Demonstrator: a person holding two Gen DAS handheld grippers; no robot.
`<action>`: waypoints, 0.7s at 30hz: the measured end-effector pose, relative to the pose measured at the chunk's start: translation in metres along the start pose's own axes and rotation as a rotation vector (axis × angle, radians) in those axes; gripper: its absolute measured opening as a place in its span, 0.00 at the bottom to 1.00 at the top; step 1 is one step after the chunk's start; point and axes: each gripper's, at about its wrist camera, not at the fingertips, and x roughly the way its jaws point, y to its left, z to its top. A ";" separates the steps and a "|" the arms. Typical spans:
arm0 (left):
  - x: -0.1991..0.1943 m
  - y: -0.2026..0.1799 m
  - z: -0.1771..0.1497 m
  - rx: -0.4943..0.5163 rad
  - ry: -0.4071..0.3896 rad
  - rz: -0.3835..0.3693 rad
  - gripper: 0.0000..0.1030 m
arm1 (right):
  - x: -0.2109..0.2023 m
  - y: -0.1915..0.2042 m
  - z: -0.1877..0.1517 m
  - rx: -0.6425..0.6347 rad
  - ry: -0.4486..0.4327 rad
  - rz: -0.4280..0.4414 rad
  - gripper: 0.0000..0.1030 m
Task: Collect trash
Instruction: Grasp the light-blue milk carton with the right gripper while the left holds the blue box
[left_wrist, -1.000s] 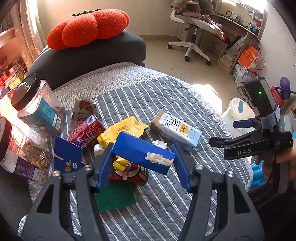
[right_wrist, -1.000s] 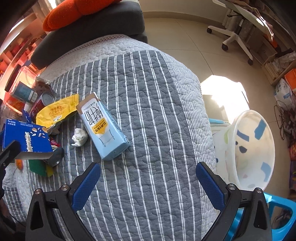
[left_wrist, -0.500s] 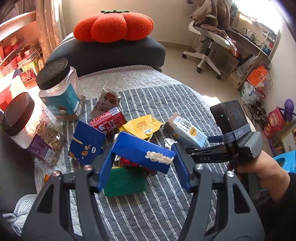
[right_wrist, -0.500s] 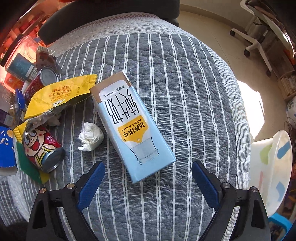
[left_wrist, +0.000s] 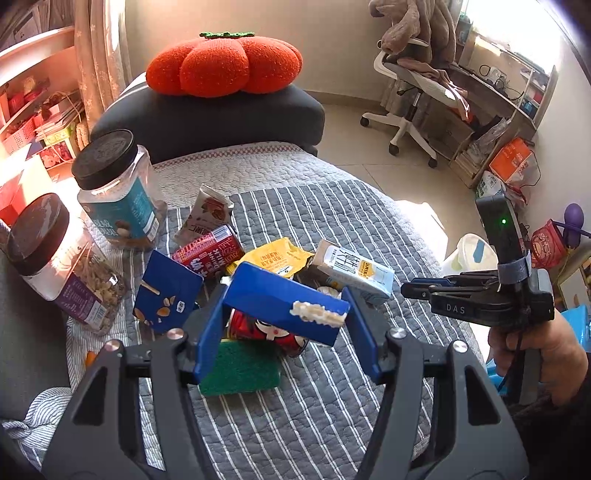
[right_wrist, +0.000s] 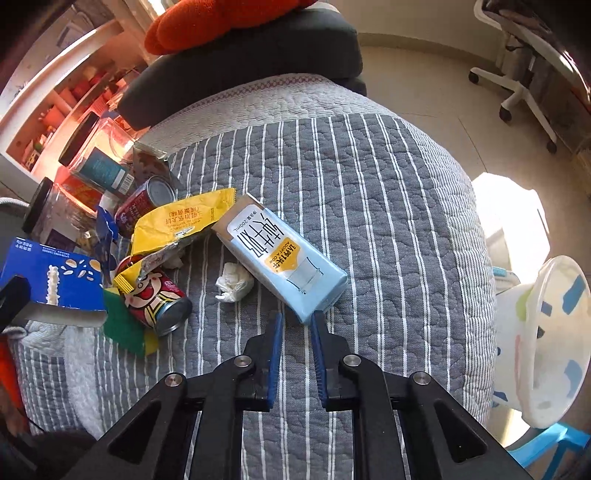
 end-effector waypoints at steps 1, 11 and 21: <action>0.000 -0.001 0.000 -0.004 0.000 -0.003 0.61 | -0.003 -0.002 0.001 0.003 -0.008 -0.002 0.20; 0.008 0.008 -0.005 0.010 0.026 0.077 0.61 | 0.041 0.011 0.012 -0.186 0.060 -0.137 0.82; 0.005 0.018 -0.010 -0.008 0.051 0.072 0.61 | 0.073 0.029 0.019 -0.309 0.064 -0.165 0.53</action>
